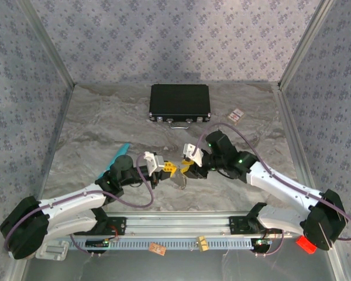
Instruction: Put the keys on the keyring
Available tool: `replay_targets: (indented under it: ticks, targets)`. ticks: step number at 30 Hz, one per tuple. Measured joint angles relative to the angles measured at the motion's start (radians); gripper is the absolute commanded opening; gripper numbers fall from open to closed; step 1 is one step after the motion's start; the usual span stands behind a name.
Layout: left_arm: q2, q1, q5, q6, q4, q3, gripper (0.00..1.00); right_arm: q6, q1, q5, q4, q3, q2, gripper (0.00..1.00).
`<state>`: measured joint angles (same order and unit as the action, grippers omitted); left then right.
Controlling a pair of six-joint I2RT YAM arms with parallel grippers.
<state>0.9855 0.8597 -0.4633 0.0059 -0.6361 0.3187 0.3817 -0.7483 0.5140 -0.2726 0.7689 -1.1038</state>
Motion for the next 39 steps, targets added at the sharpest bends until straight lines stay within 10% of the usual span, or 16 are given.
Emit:
replay_targets:
  ticks: [16, 39]
  targets:
    - [-0.004, 0.000, -0.002, 0.003, 0.003, -0.003, 0.00, 0.082, -0.018, -0.160, -0.016, -0.050, -0.014, 0.38]
    - [-0.016, 0.000, 0.008, -0.021, -0.025, -0.032, 0.00, 0.024, -0.082, -0.060, 0.219, -0.111, -0.043, 0.45]
